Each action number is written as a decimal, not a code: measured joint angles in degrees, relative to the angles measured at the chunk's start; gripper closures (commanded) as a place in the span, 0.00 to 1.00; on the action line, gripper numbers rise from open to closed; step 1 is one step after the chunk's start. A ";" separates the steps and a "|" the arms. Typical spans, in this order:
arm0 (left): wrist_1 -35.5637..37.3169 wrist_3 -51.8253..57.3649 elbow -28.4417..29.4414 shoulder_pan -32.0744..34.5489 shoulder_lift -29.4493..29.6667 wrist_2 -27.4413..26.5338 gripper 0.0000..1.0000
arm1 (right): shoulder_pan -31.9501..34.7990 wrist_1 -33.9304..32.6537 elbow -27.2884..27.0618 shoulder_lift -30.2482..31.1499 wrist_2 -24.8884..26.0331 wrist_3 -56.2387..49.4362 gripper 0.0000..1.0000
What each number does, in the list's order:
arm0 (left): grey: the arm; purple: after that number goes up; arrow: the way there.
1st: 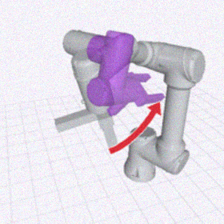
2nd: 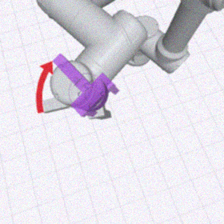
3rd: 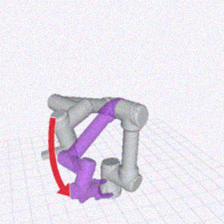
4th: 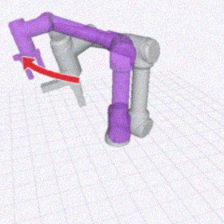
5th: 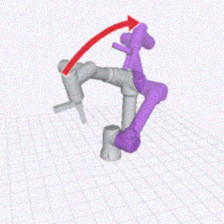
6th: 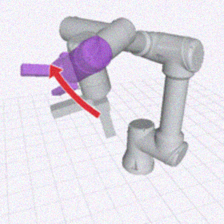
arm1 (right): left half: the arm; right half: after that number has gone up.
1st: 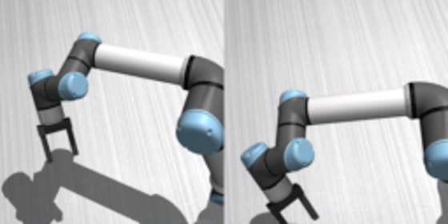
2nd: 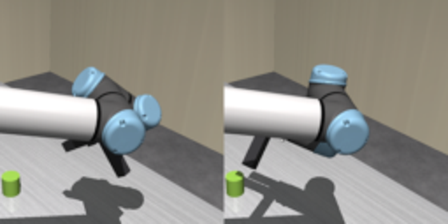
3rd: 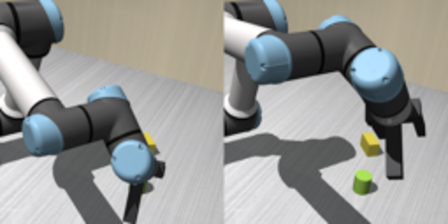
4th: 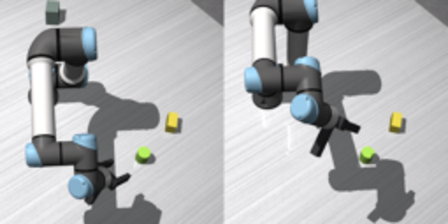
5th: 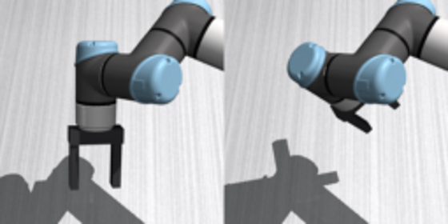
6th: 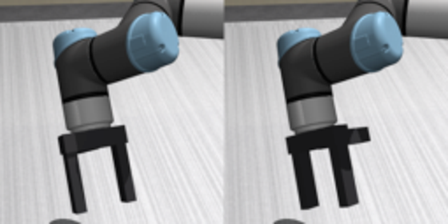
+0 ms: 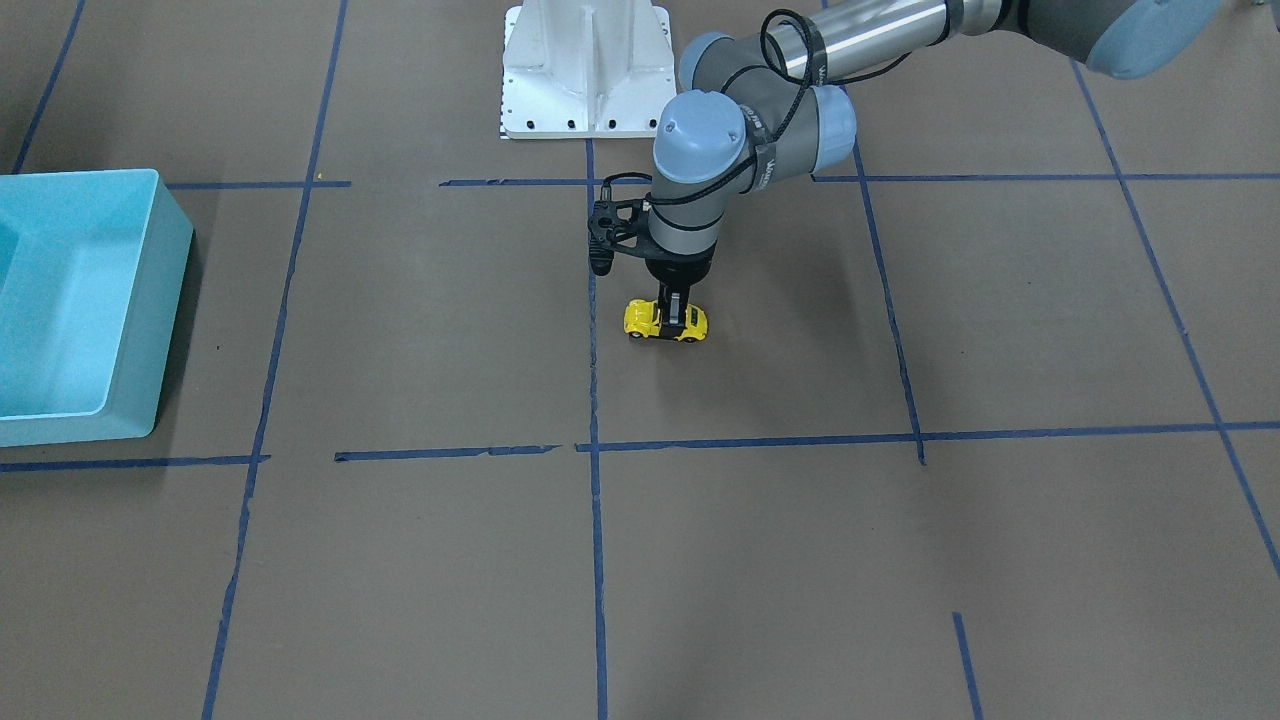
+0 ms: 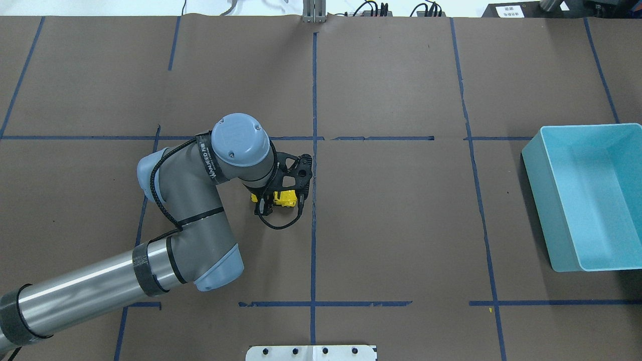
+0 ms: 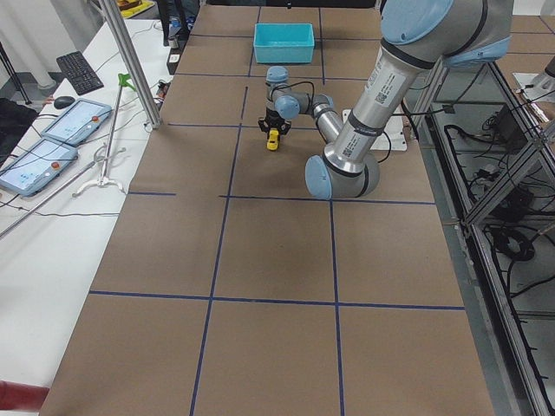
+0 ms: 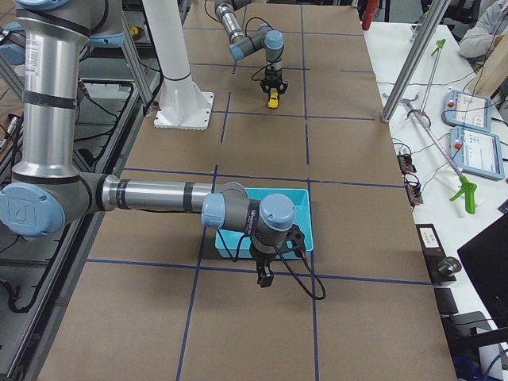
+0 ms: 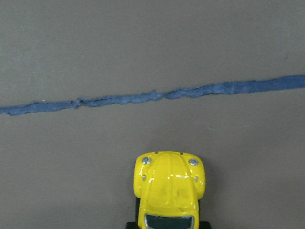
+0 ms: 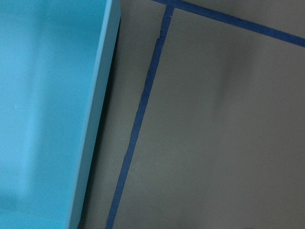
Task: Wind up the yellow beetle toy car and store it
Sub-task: 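Press the car down with the left gripper and drag it backward, then keep dragging the car with the left gripper away from the blue bin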
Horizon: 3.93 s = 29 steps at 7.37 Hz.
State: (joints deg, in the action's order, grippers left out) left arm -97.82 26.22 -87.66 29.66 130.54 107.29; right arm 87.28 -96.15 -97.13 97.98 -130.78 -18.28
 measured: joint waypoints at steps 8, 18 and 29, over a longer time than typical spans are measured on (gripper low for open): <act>-15.53 -0.80 -0.15 2.90 -4.32 4.31 1.00 | 0.00 -0.03 -0.09 -0.06 -0.07 -0.08 0.00; -17.40 -2.08 0.56 4.49 -7.40 7.20 1.00 | 0.00 0.00 -0.16 -0.07 -0.09 -0.17 0.00; -22.98 -1.63 0.40 6.70 -11.97 12.18 0.99 | 0.00 0.00 -0.16 -0.07 -0.09 -0.17 0.00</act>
State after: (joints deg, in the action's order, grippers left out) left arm -120.79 24.59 -87.26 36.36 118.57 119.47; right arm 87.28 -96.15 -97.29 97.91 -130.87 -18.46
